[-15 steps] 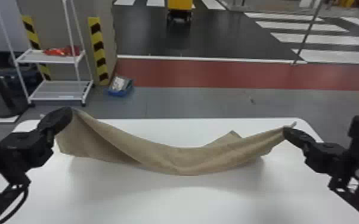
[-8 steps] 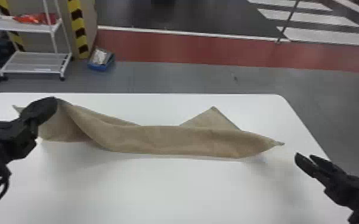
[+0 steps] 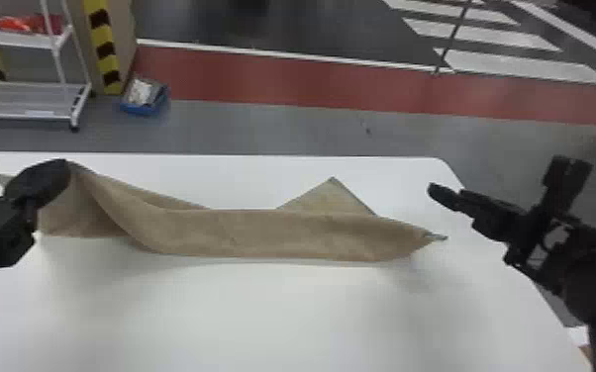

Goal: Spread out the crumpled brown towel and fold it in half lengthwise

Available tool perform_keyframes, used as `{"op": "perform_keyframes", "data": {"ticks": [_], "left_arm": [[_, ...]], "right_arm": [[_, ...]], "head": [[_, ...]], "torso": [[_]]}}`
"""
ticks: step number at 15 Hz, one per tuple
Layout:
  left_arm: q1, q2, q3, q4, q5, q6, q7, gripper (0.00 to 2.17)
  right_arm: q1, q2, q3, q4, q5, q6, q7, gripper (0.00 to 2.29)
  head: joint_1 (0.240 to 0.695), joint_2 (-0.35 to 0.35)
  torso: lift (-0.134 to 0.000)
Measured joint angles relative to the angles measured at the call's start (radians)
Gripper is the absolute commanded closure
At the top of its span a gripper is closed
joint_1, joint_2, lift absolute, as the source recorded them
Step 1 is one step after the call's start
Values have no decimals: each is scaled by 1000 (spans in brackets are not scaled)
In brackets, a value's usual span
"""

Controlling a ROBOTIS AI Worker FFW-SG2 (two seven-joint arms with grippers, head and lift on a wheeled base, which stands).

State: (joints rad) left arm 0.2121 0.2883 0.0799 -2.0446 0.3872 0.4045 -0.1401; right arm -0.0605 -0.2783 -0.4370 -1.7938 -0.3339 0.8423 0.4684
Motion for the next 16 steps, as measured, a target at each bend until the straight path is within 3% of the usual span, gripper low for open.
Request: {"op": "perform_keyframes", "data": {"ticks": [2,3,5,7,9,16], "left_arm": [[3,0,0,0,-3,-1,-7,1899],[4,0,0,0,-5,-3,-10,1899],[7,0,0,-3,-9,-6,-13,1899],[12,4,1,-8,-10,-11,-15,1899],[17,7,6,-9,-10,-17,-22,1899],[25,8,6,-2,-25,-27,-26,1899]], "right_arm": [[-97,-30,158,89,40,7,14,350],[-138,-24,233,130,83,8,6,414],[-197,29,320,205,172,-3,-38,441],[-234,78,379,288,248,-62,-128,441],[-261,94,435,374,271,-157,-200,441],[-382,131,514,599,340,-247,-276,441]], "head": [[695,-114],[695,-91],[695,-43],[695,-30],[695,-19],[695,1]], "torso": [[-124],[-124],[-124],[-124],[-124],[-124]]}}
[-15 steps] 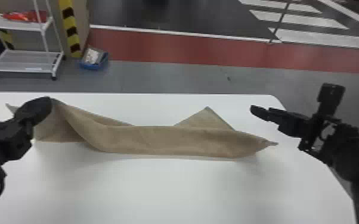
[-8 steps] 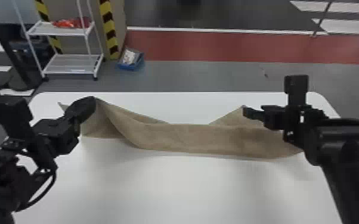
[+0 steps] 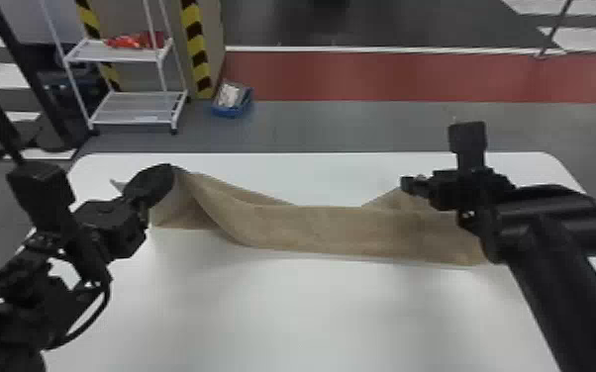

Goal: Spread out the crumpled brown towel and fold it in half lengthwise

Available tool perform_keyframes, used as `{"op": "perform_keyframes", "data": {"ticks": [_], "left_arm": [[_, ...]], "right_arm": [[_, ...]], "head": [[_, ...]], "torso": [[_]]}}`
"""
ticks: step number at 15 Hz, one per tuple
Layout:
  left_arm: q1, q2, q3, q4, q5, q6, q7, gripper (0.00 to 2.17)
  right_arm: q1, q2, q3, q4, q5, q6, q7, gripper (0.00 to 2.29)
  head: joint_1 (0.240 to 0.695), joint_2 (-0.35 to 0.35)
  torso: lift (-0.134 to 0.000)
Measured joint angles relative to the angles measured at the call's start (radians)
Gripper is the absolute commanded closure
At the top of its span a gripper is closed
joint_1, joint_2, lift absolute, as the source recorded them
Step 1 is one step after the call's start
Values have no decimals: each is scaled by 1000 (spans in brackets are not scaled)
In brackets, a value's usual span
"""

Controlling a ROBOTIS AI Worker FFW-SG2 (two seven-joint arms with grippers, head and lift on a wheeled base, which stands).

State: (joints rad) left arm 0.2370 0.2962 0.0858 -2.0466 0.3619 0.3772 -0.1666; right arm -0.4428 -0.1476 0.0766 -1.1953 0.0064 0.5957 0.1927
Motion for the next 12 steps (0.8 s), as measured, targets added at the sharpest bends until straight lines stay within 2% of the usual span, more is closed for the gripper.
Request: {"op": "perform_keyframes", "data": {"ticks": [3,7,9,10,12], "left_arm": [[2,1,1,0,-3,-6,-1,1899],[0,-3,-3,4,-11,-7,-1,1899],[-1,-3,-3,5,-12,-7,-1,1899],[-1,-3,-2,5,-13,-7,-1,1899],[-1,-3,0,5,-14,-7,-1,1899]], "right_arm": [[-32,1,-1,66,20,-2,-1,441],[-61,-4,-1,118,38,12,18,768],[-66,-6,-1,120,38,38,30,775],[-67,-7,-2,120,39,48,35,974],[-73,-10,-4,120,41,70,53,1025]], "head": [[695,-5],[695,-13],[695,-15],[695,-15],[695,-14]], "torso": [[-124],[-124],[-124],[-124],[-124]]}}
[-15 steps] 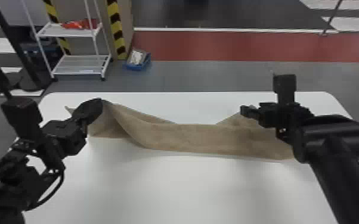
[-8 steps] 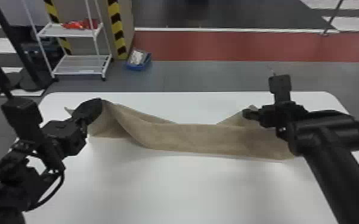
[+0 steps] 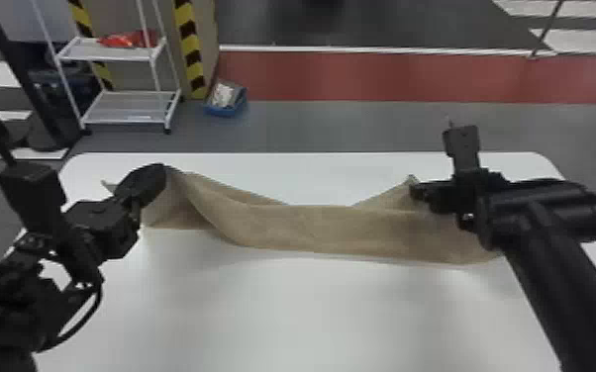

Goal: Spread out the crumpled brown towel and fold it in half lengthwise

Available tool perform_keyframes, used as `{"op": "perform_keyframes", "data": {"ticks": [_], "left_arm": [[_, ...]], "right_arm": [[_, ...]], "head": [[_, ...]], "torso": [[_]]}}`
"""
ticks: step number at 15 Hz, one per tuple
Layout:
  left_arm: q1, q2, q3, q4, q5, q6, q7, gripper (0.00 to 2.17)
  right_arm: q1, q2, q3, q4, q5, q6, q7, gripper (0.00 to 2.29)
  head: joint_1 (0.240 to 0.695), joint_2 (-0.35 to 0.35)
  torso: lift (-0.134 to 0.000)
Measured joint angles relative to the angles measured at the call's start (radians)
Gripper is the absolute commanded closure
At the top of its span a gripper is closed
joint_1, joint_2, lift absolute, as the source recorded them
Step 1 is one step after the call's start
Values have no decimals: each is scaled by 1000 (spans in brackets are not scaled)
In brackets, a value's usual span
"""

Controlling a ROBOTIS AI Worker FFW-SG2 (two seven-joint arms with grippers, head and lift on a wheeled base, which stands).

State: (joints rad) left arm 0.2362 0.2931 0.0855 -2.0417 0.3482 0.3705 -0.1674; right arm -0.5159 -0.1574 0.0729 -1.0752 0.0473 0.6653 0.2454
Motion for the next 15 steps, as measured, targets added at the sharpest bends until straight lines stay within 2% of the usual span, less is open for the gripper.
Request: {"op": "perform_keyframes", "data": {"ticks": [1,2,4,6,10,13,15], "left_arm": [[0,0,0,0,0,0,-1,1899],[0,1,1,0,0,0,-1,1899],[0,1,1,-3,0,0,-1,1899],[1,1,2,-8,0,0,0,1899],[5,1,8,-17,6,0,0,1899],[19,3,24,-47,20,-2,-1,1899],[28,4,40,-73,39,-2,-1,1899]], "right_arm": [[-4,-1,-1,1,1,10,5,1035],[-6,-1,-2,1,1,18,8,1288],[4,-1,-5,-10,0,45,14,1301],[40,-1,-20,-76,-13,79,21,1301],[151,-9,-109,-356,-63,183,40,1305],[240,-36,-198,-556,-148,212,48,1305],[286,-54,-256,-660,-203,217,48,1305]], "head": [[695,-14],[695,-15],[695,-15],[695,-13],[695,-18],[695,-38],[669,-59]], "torso": [[-124],[-124],[-124],[-124],[-124],[-124],[-124]]}}
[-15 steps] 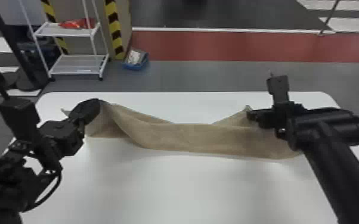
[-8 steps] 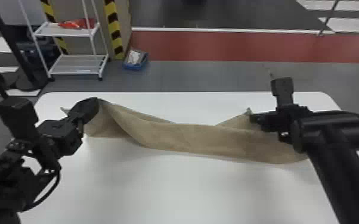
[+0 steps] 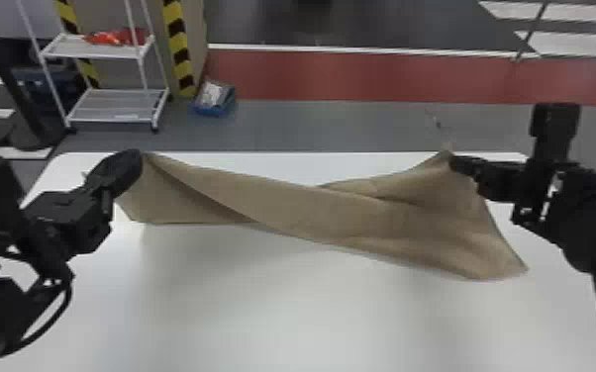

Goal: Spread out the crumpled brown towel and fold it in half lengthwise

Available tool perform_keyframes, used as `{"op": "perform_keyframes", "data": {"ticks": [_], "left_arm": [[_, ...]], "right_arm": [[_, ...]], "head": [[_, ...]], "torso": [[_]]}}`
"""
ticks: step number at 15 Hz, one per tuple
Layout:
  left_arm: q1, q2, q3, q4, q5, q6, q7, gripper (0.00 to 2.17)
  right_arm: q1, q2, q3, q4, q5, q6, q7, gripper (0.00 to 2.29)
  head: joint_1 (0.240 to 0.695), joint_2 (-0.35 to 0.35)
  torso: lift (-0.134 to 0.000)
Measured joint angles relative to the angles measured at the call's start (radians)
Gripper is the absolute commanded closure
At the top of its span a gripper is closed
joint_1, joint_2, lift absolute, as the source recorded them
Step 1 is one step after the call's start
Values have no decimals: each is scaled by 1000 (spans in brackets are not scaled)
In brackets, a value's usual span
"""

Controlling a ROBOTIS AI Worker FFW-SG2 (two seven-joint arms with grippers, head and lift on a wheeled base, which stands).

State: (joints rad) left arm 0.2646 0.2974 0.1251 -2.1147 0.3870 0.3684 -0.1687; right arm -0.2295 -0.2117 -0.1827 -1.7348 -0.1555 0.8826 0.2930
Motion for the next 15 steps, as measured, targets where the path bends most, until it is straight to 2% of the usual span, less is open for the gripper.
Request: {"op": "perform_keyframes", "data": {"ticks": [3,7,10,12,15], "left_arm": [[34,1,38,-65,26,6,-5,1899],[106,2,98,-165,66,35,-28,1899],[146,1,126,-235,74,95,-34,1899],[146,-2,129,-248,77,116,-35,1899],[72,-4,106,-182,74,119,-34,1899]], "right_arm": [[43,-33,-106,-119,-94,22,0,1301],[86,-84,-262,-232,-253,65,0,1301],[127,-112,-341,-291,-340,125,0,1301],[144,-127,-335,-310,-342,144,-4,1301],[94,-117,-243,-244,-283,127,-18,1301]], "head": [[635,-94],[605,-147],[606,-171],[616,-177],[614,-151]], "torso": [[-124],[-124],[-124],[-124],[-124]]}}
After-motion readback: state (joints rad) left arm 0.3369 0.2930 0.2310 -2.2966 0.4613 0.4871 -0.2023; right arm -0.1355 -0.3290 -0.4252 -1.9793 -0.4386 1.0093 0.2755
